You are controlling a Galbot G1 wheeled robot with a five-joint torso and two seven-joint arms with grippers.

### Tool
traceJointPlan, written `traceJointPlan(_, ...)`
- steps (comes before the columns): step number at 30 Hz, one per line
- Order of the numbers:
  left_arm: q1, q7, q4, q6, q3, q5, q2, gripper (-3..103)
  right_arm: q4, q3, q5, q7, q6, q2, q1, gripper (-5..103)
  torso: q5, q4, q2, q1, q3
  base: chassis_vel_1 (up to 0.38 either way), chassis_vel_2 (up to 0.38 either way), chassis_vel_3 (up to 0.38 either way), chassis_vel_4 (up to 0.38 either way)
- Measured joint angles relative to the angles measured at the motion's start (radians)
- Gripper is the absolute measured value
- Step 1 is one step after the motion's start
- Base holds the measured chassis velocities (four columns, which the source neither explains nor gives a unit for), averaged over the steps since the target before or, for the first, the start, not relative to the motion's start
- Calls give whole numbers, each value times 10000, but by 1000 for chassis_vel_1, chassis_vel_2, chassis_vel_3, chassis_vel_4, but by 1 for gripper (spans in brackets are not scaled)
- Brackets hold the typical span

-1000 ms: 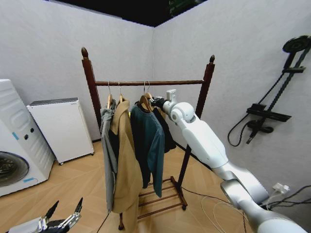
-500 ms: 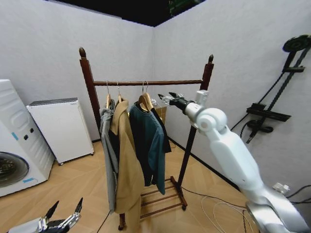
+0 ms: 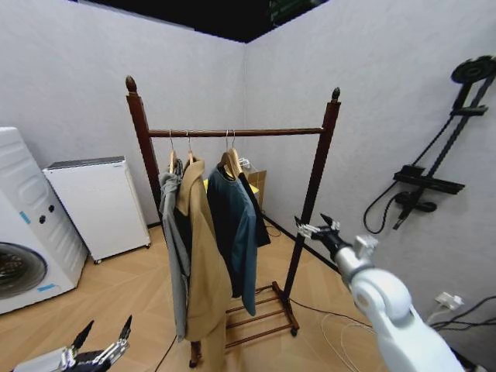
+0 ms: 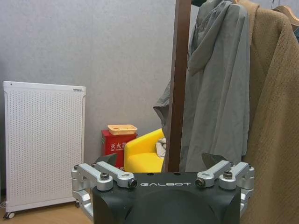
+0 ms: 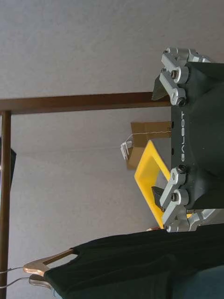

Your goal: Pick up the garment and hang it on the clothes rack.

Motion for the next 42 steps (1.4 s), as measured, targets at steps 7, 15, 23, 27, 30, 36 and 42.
traceJointPlan(7,0,-3,0,0,0,0,-1,100,252,485,-430,-117,1384,912,-1535,100,-4,5,0,-1,1,0,0,0,0)
traceJointPlan(15,1,-2,0,0,0,0,-1,100,189,655,-883,-72,1687,1157,-1487,100,-2,8,-2,3,2,0,0,0,0)
traceJointPlan(23,1,-2,0,0,0,0,-1,100,189,867,-1217,-61,1989,1257,-1884,100,-2,6,-2,3,2,-19,-16,-19,-18)
traceJointPlan(27,1,-3,0,0,0,0,-1,100,189,922,-1481,-60,2179,1324,-2023,100,-2,6,-2,2,2,-69,-67,-72,-61)
traceJointPlan(30,0,-2,0,0,0,0,-1,100,187,970,-1692,-46,2366,1380,-2151,100,-2,6,-2,2,2,-96,-74,-70,-84)
traceJointPlan(36,0,-3,0,-1,-1,0,-1,100,121,957,-2015,-12,2482,1600,-2193,100,-1,6,-2,3,2,-100,-102,-109,-99)
traceJointPlan(42,0,-2,0,0,0,0,-1,100,215,801,-2136,-4,2623,1763,-2301,100,0,5,-2,3,3,-119,-128,-119,-122)
